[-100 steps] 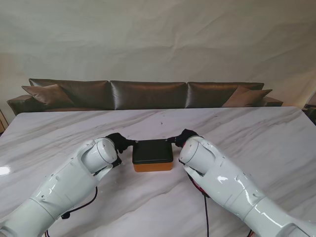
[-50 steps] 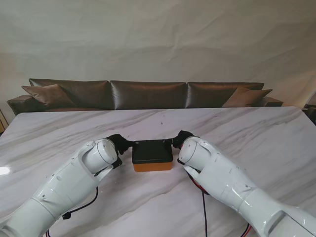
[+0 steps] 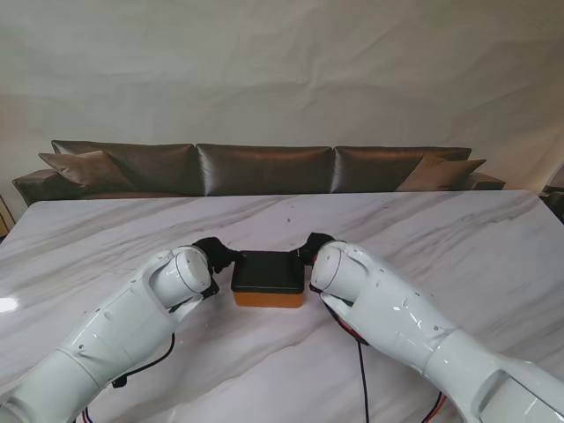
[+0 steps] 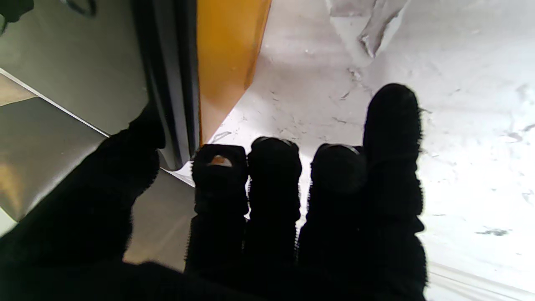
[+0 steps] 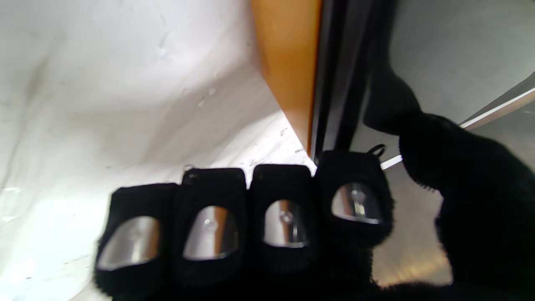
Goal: Refill a tissue box and feed the first sheet
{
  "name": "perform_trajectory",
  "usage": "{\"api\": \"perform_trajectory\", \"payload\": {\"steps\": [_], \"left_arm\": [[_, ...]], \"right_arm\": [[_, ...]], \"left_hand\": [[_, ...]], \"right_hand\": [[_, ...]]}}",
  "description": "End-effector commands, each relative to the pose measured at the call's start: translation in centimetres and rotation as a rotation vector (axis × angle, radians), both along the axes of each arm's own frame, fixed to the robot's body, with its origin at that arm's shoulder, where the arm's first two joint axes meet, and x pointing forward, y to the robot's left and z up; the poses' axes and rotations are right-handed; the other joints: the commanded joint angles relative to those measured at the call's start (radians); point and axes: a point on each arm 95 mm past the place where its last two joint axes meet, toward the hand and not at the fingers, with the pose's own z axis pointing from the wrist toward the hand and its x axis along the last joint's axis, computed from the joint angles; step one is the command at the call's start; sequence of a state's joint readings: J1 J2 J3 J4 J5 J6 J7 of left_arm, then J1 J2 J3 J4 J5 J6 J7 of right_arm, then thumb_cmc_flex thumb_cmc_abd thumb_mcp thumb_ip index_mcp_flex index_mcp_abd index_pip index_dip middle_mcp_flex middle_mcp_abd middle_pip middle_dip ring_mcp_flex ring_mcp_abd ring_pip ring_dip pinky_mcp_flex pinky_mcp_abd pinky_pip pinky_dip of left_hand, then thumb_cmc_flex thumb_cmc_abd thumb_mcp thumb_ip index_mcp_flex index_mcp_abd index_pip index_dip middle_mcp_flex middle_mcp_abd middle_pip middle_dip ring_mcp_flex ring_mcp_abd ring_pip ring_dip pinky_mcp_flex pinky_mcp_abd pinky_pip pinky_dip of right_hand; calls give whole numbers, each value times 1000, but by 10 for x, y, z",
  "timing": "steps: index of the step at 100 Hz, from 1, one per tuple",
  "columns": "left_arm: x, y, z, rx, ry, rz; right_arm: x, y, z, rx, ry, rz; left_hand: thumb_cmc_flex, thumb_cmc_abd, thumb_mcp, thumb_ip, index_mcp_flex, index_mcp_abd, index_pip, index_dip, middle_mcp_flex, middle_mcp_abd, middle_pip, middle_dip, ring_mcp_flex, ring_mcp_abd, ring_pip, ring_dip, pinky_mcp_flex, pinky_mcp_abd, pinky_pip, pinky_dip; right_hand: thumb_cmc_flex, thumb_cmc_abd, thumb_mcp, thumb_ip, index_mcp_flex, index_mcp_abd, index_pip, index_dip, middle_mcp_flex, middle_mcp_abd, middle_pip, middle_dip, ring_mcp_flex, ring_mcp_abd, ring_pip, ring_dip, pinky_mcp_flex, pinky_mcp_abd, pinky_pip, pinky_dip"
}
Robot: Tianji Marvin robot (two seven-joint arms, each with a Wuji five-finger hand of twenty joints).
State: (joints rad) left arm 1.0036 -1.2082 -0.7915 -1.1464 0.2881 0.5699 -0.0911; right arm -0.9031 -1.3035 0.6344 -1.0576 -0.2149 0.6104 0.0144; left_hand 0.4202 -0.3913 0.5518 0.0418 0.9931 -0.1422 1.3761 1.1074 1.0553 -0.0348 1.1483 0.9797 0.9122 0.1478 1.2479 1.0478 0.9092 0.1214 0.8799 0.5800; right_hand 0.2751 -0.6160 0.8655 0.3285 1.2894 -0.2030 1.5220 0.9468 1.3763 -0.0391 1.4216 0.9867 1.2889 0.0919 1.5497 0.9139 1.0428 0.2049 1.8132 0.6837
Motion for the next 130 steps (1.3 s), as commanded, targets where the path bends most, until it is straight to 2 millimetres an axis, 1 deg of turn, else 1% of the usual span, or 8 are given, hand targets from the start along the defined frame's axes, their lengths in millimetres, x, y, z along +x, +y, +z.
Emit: {"api": "perform_trajectory", "payload": {"steps": [1,20,31,51,87,92,104,130], "left_arm": [[-5,2,-12,9,42,-11],[-6,2,-15,61,40,-54],[-7,0,-18,88,29,-64],[-8,1,-25,118,43,-75],[-11,2,-37,120,76,-73],[-11,1,-37,100,49,-41],[-11,0,-32,22,3,24],[-12,2,-15,-79,-56,62]], "right_arm": [[-9,2,-14,-7,48,-1],[-11,2,-15,7,45,-13],[-13,0,-19,17,50,-27],[-17,-4,-19,15,55,-31],[-21,-8,-15,14,54,-42],[-21,-8,-14,21,42,-55],[-23,-8,-7,26,12,-76],[-33,-11,20,31,-52,-103]], "left_hand": [[74,-100,123,108,47,-36,44,22,54,-33,42,24,58,100,90,11,54,-275,1145,-3],[91,-181,153,114,86,-26,30,-3,78,-34,41,39,83,78,110,20,75,-329,1161,-10],[86,-221,198,76,109,-23,18,-28,94,-28,37,44,97,77,117,29,85,-356,1170,-15],[89,-227,218,64,124,-18,9,-39,108,-20,35,39,110,81,123,32,95,-370,1176,-17],[73,-198,268,130,127,-1,45,-68,124,-6,32,36,117,118,127,51,102,-359,1187,-13],[68,-183,234,111,116,-20,33,-69,118,-14,10,31,111,114,102,39,94,-350,1176,-20],[29,-97,93,-45,135,-43,-58,-118,123,22,-68,-28,95,160,36,-3,75,-275,1155,-50],[-18,23,-229,-81,136,12,-125,-260,97,86,-125,-80,48,216,-12,-19,39,-220,1126,-45]], "right_hand": [[91,-29,40,36,68,41,68,-6,72,32,75,-8,15,96,89,11,3,-73,119,20],[88,-24,35,40,67,34,67,-11,72,28,73,-10,15,92,86,9,1,-75,118,21],[88,-24,34,41,66,33,67,-11,72,28,73,-10,15,91,86,9,1,-76,118,22],[87,-21,32,41,66,33,68,-13,72,28,73,-11,15,91,86,9,1,-76,117,23],[74,-8,20,36,63,12,58,-16,72,16,63,-14,15,86,80,6,-4,-80,113,26],[67,-5,12,31,63,9,56,-16,72,16,63,-14,15,85,79,6,-4,-81,113,26],[47,42,-41,-60,60,-21,32,-2,72,14,55,-13,15,85,79,6,-3,-83,111,29],[-24,137,-119,-201,58,-36,18,17,72,16,49,-13,15,85,79,5,-3,-84,110,29]]}}
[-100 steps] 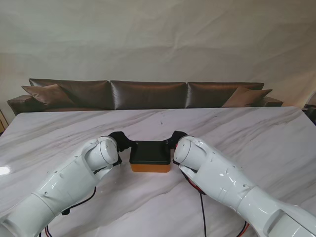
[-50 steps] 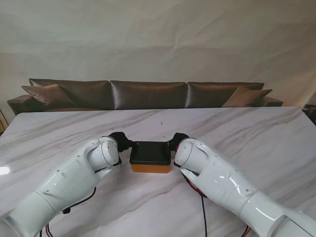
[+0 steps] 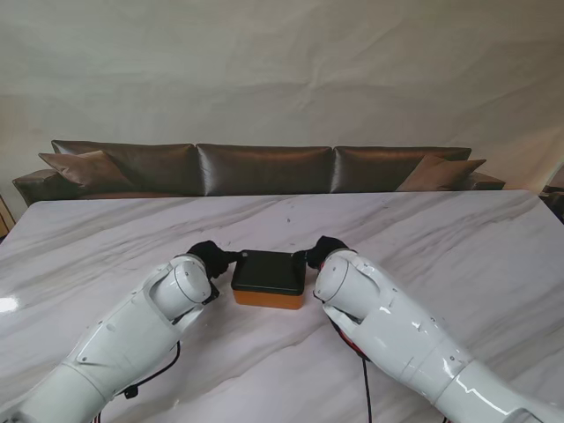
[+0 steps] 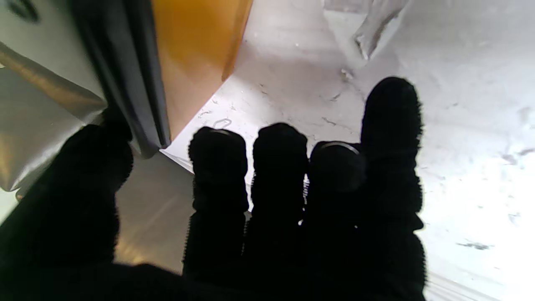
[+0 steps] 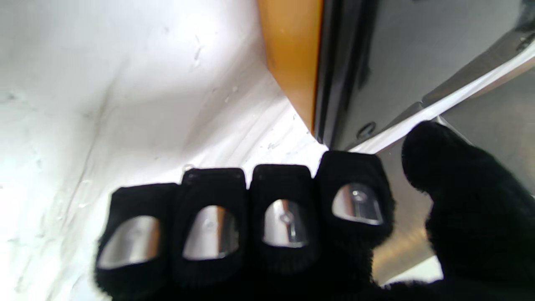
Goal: Refill a tissue box and feed the first sheet
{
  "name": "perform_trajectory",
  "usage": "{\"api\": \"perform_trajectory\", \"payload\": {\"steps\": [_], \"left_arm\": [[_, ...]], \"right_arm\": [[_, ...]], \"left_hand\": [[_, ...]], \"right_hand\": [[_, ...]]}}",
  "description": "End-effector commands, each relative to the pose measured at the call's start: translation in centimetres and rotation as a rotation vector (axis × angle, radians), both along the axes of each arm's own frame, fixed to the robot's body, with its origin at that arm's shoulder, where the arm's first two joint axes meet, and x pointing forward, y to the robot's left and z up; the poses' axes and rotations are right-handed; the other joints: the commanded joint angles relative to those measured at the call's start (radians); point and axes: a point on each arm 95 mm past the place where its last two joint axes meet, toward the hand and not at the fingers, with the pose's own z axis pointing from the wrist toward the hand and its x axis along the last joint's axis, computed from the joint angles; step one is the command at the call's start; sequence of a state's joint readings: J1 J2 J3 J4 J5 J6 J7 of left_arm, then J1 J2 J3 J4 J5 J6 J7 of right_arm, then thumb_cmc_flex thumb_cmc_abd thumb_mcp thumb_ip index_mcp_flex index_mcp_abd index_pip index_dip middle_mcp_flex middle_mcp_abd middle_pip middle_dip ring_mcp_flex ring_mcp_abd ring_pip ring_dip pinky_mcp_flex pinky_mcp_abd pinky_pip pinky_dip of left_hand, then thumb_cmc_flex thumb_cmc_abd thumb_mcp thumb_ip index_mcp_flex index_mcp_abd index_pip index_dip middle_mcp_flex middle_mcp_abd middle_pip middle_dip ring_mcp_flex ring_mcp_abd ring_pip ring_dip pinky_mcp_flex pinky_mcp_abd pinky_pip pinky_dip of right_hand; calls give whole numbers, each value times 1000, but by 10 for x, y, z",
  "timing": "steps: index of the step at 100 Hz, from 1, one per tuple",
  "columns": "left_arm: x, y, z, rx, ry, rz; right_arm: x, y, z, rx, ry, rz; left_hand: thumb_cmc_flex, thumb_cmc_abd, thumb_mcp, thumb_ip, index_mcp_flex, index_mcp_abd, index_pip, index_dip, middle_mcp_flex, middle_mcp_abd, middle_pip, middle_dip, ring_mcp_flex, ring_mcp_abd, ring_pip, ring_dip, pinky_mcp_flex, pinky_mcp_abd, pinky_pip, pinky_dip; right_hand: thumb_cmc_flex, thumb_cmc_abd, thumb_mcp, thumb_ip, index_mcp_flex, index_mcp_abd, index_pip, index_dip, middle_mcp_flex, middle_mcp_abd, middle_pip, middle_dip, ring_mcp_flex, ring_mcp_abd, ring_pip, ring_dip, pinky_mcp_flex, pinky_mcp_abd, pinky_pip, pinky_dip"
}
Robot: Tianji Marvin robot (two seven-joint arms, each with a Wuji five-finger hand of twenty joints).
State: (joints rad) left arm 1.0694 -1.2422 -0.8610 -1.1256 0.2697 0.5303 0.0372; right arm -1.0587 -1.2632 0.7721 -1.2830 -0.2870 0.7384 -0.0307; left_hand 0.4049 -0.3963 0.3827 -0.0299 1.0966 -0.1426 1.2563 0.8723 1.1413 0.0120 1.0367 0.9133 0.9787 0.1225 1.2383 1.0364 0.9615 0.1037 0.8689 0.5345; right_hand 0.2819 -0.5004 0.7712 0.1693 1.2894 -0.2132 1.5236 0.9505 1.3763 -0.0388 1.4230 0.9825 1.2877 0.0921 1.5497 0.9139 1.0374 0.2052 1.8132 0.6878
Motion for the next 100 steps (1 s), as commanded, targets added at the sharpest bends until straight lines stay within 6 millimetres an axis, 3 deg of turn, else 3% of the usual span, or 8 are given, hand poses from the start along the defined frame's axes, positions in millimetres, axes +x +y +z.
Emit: {"api": "perform_trajectory", "payload": {"steps": [1,14,18,32,56,69,80,100], "left_arm": [[-5,-4,1,-30,7,-19],[-10,-3,12,-53,-4,-30],[-12,-1,15,-51,-4,-40],[-21,2,24,-27,-5,-68],[-33,2,22,0,25,-103],[-37,-2,20,-9,40,-111],[-39,-5,17,-9,50,-126],[-40,-8,11,-13,72,-129]], "right_arm": [[-2,0,6,-1,-10,3],[-10,-1,19,7,-31,-3],[-13,-1,21,8,-32,0],[-25,-2,21,0,-27,22],[-37,-1,3,16,45,57],[-38,0,-4,17,71,73],[-39,1,-9,8,94,89],[-40,1,-20,-20,143,137]], "left_hand": [[-4,29,-65,-9,32,14,-7,-26,10,41,-14,-14,-20,244,-4,-7,-16,-201,1135,0],[-15,15,-110,-20,-2,29,-31,-39,-18,51,-27,-18,-43,246,-14,-5,-39,-194,1121,3],[6,20,-157,-16,-26,26,-28,-31,-33,46,-25,-13,-51,237,-16,3,-48,-208,1108,21],[34,-2,-151,-6,-106,12,16,24,-78,18,11,9,-68,201,3,19,-59,-259,1099,26],[55,-48,-29,12,-123,-13,65,104,-77,-13,53,28,-57,180,26,27,-50,-276,1109,30],[60,-48,-7,15,-120,-17,73,114,-72,-17,60,31,-54,179,30,28,-47,-275,1112,31],[58,-49,11,16,-120,-22,79,122,-70,-21,63,33,-53,176,33,27,-46,-275,1113,32],[57,-44,61,24,-102,-26,93,139,-54,-24,76,39,-39,178,44,25,-34,-265,1123,33]], "right_hand": [[-32,24,-26,-52,58,-26,15,15,72,15,47,-9,17,84,79,5,2,-84,110,25],[-41,41,-37,-76,57,-28,11,17,71,15,42,-9,17,84,78,5,2,-84,110,25],[-39,40,-36,-79,57,-29,10,17,71,15,41,-9,17,83,76,4,2,-84,110,25],[-15,16,-14,-66,57,-30,8,19,72,15,40,-8,17,83,75,4,-1,-85,109,25],[-10,-23,45,73,57,-36,1,30,71,10,29,-4,17,82,66,-2,-11,-87,104,29],[-8,-37,72,121,57,-35,-3,29,71,8,26,-3,17,82,64,-3,-13,-87,103,30],[-6,-51,97,222,58,-25,-4,28,71,8,25,-2,17,83,62,-4,-16,-82,102,32],[-10,-121,153,363,62,3,28,17,71,16,30,2,16,91,57,-7,-19,-79,101,34]]}}
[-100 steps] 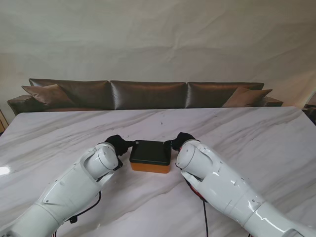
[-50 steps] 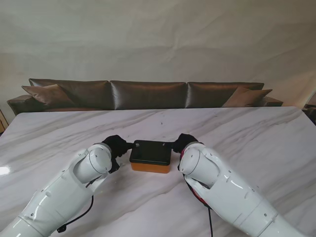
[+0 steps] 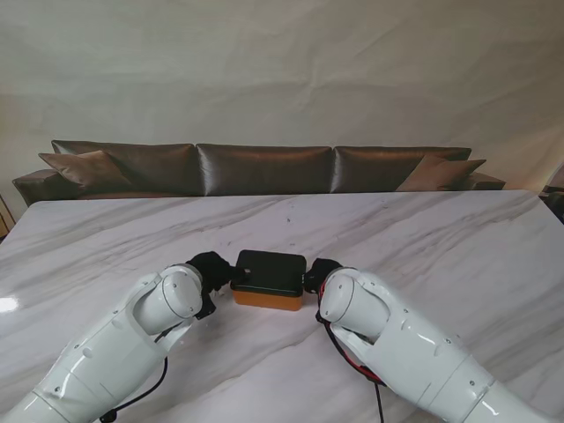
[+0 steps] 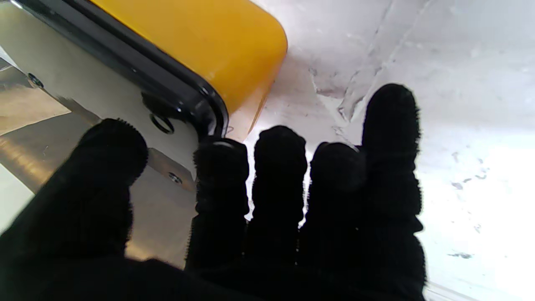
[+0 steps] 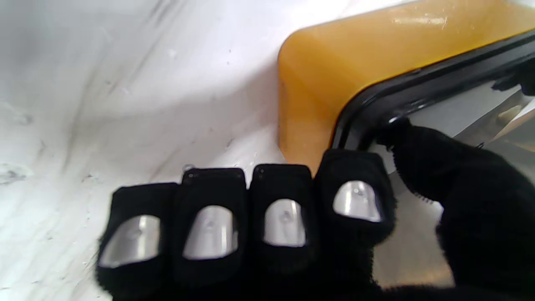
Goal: Refill a tissue box and feed the first sheet
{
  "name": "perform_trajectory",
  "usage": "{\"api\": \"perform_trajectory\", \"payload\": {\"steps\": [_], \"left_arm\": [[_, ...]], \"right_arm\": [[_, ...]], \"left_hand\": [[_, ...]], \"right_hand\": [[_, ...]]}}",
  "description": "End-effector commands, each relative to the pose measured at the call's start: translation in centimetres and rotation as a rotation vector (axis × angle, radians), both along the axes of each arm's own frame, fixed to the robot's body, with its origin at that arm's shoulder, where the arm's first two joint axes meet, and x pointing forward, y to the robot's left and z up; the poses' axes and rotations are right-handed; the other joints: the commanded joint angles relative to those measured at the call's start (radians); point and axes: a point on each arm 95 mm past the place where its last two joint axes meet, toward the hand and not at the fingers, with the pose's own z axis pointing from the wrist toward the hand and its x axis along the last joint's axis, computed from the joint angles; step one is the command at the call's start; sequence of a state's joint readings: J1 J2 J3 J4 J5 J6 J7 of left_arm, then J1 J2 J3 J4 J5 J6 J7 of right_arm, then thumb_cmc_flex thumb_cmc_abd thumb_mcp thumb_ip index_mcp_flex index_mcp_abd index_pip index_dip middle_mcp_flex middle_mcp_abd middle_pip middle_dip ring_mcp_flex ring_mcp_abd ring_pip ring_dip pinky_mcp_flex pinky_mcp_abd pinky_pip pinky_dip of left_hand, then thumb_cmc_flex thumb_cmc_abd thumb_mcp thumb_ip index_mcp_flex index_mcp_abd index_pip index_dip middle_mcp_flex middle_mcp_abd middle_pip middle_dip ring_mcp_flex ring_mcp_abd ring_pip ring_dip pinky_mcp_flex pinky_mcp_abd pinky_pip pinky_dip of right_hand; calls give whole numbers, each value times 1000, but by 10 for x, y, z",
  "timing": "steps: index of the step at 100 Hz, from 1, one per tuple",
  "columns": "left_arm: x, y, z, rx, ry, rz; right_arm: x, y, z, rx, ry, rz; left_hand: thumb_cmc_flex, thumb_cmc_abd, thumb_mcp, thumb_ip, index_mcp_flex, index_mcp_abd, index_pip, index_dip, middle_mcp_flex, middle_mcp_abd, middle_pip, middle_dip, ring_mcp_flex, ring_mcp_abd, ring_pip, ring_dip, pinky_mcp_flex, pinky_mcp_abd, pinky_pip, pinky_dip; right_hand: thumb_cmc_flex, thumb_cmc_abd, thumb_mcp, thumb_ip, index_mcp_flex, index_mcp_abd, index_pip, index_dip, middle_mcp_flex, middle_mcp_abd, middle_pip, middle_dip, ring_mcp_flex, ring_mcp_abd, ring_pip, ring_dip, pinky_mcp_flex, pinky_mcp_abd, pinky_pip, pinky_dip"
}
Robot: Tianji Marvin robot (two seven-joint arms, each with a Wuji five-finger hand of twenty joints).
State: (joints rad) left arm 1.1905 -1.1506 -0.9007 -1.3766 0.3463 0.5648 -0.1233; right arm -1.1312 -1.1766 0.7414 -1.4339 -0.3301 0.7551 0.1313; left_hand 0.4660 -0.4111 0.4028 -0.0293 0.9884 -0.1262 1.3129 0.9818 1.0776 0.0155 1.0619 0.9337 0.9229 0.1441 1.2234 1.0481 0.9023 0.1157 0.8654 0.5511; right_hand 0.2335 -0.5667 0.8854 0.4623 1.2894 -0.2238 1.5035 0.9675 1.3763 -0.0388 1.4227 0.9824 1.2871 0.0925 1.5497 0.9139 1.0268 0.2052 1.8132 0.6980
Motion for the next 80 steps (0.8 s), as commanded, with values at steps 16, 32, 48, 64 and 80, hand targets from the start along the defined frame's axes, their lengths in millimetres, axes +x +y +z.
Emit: {"api": "perform_trajectory", "payload": {"steps": [16,32,48,64,80], "left_arm": [[-3,-6,-11,3,41,-2],[-3,-5,-15,17,61,-10],[-3,-4,-18,26,75,-11],[-2,-3,-19,32,84,-14],[-2,-4,-19,31,86,-16]], "right_arm": [[-1,-2,-16,-28,58,37],[0,-2,-21,-45,69,52],[-3,-2,-31,-59,83,58],[-5,-3,-38,-66,95,58],[-5,-4,-37,-63,99,58]], "left_hand": [[12,-28,138,42,55,-57,67,43,48,-35,71,24,46,163,76,5,50,-258,1148,14],[21,-33,188,68,74,-57,77,46,62,-35,78,29,53,164,83,4,55,-253,1155,14],[21,-34,204,79,77,-55,79,47,63,-35,78,31,54,165,85,4,56,-253,1156,15],[20,-34,210,87,76,-55,80,48,63,-33,79,33,53,166,85,5,56,-252,1157,15],[19,-33,214,93,77,-54,81,48,63,-33,79,35,53,166,86,5,56,-252,1157,15]], "right_hand": [[53,-68,35,110,64,26,57,-7,72,22,33,2,17,91,57,-8,-12,-80,99,25],[63,-67,26,127,65,32,62,-11,72,23,37,2,17,91,57,-8,-14,-81,98,25],[77,-69,14,145,66,43,67,-16,72,29,41,2,17,91,57,-8,-14,-82,98,27],[61,-77,155,144,66,61,77,-38,72,39,48,-3,17,95,57,-8,-16,-83,96,30],[40,-126,320,-94,65,54,75,-44,72,34,46,-5,17,93,57,-8,-19,-85,95,30]]}}
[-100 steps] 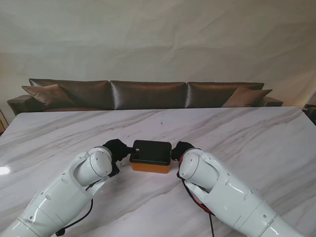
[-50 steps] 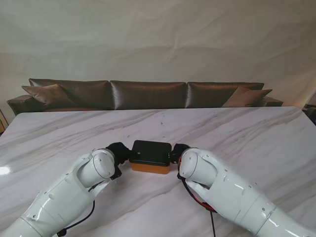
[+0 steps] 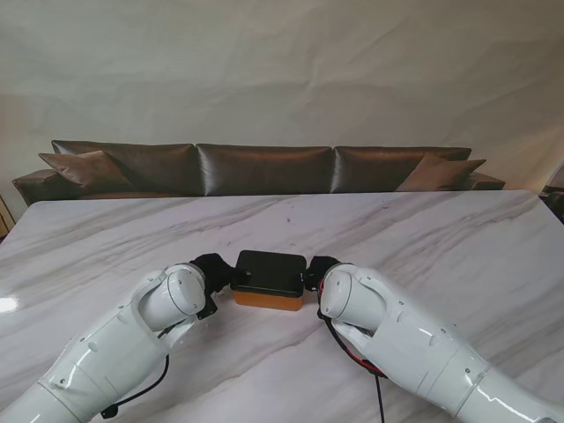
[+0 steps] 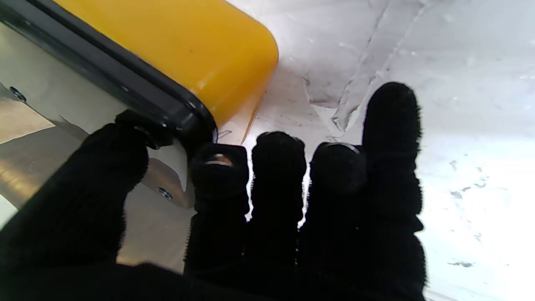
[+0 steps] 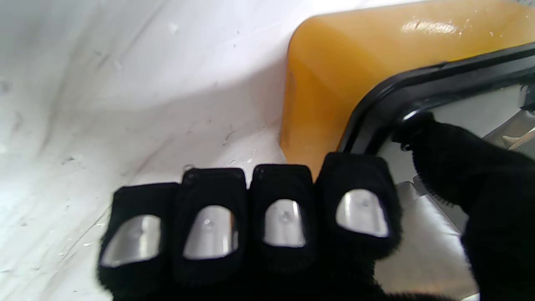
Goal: Refill a tissue box and feed the first sheet
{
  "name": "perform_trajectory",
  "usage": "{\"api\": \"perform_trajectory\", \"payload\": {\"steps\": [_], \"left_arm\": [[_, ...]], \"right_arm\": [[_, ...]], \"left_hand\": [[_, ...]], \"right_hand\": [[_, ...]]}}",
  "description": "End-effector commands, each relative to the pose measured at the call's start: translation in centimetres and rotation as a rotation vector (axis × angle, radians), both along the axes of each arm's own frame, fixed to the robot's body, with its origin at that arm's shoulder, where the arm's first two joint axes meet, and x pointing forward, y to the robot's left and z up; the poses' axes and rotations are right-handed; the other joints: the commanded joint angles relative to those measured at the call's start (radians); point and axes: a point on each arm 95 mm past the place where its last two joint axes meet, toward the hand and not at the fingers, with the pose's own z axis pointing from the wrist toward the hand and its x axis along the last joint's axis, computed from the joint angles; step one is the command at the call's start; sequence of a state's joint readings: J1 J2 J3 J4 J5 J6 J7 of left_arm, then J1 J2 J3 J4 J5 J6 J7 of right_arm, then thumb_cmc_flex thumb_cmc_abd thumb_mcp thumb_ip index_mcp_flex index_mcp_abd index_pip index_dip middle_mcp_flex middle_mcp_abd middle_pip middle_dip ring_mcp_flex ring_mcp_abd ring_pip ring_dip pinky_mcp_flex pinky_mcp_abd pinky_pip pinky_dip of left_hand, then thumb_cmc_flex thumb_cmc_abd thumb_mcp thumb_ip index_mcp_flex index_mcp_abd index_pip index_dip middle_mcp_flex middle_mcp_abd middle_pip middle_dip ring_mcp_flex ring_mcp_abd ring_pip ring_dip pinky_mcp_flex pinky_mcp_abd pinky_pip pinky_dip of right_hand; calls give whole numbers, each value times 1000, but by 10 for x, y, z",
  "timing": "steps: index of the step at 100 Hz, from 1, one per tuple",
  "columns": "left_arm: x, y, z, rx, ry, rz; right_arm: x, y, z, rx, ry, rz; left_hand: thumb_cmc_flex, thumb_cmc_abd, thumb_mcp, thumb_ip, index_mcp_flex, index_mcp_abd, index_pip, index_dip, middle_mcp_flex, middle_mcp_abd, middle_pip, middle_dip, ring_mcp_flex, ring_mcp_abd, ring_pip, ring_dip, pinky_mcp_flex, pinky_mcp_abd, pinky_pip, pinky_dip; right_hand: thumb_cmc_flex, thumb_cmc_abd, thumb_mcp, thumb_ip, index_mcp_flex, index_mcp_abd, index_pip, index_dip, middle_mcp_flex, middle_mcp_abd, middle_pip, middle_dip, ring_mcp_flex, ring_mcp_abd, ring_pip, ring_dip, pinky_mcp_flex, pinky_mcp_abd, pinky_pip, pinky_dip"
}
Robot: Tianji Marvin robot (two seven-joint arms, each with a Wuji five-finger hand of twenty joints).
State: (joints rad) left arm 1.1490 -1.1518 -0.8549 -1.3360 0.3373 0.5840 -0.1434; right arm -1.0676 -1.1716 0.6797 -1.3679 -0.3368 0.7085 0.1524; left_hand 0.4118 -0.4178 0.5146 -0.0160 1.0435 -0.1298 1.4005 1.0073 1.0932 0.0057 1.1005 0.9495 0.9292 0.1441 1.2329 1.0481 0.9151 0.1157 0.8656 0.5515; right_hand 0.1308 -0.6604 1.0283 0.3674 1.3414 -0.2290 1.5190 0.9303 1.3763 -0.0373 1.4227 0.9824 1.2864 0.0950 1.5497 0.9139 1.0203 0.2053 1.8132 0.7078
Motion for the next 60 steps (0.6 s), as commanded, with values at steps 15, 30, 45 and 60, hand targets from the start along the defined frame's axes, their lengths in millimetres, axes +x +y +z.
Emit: {"api": "perform_trajectory", "payload": {"steps": [15,30,45,60], "left_arm": [[-7,-2,-12,-5,41,-4],[-6,0,-8,-44,6,41],[-7,5,-3,-69,-33,64],[-11,11,6,-108,-79,98]], "right_arm": [[-15,-5,-27,3,50,-50],[-16,-6,-16,29,-18,-97],[-21,-11,-3,70,-27,-120],[-28,-18,9,101,-68,-151]], "left_hand": [[55,-4,86,69,18,-54,-12,21,42,-25,32,18,39,164,68,3,35,-248,1151,15],[16,141,-219,-3,46,3,-97,-103,27,41,-37,-23,-6,222,10,-3,-12,-186,1110,41],[-1,184,-390,-12,23,30,-141,-144,-12,64,-71,-38,-58,234,-27,-6,-70,-164,1064,69],[8,208,-505,-14,-26,59,-185,-169,-58,87,-95,-46,-101,239,-48,-4,-117,-156,1025,100]], "right_hand": [[113,12,105,-83,8,18,34,0,72,13,30,-6,19,77,50,-12,-10,-102,91,21],[59,105,-79,-294,3,-1,-50,-10,72,24,-19,-23,19,85,25,-24,-12,-96,81,13],[-34,184,-212,-242,-17,8,-228,-79,70,29,-173,-61,19,95,-91,-94,-75,-97,23,-5],[-130,204,-208,-236,-173,60,-384,-104,-12,51,-347,-61,-5,115,-273,-185,-168,-82,-64,-28]]}}
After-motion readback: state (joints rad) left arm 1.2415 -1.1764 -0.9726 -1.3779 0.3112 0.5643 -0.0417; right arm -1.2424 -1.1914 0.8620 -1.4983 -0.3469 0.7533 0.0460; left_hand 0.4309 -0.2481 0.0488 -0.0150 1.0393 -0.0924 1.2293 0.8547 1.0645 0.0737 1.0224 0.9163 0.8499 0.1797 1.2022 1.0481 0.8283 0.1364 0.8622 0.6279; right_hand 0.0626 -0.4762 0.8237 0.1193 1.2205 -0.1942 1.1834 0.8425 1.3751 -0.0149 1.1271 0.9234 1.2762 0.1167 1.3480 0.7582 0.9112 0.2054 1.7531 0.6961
